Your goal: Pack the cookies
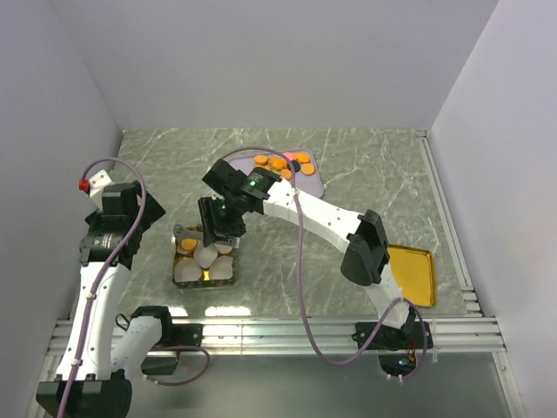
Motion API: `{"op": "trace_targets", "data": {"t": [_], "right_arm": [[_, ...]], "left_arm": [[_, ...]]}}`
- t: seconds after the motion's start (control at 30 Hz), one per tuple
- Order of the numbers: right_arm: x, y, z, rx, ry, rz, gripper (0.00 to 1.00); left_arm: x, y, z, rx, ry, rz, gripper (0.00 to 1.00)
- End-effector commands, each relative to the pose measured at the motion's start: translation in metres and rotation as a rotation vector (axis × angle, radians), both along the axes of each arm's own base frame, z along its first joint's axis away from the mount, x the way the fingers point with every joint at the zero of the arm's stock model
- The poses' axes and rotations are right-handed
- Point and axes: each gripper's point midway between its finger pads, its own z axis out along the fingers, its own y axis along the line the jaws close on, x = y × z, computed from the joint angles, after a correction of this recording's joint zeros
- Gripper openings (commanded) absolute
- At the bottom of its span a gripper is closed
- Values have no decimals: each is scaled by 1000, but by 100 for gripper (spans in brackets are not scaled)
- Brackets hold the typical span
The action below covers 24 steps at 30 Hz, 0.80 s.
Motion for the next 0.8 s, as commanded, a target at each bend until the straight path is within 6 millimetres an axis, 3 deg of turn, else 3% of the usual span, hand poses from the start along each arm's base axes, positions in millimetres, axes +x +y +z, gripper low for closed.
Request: {"op": "trace_targets", "data": {"t": [0.0, 0.2, 0.47, 0.77], "right_arm": [[11, -13, 66, 104, -108, -20, 60], [40, -49, 69, 67, -150, -89, 60], [117, -125, 80, 16, -215, -265, 59], [171, -183, 57, -126, -231, -390, 59]], "left_arm": [[1, 8, 10, -1, -23, 47, 99], [4, 5, 7, -9, -22, 21, 99], [7, -3, 9, -25, -40, -30, 91], [9, -9, 10, -34, -47, -71, 88]]}}
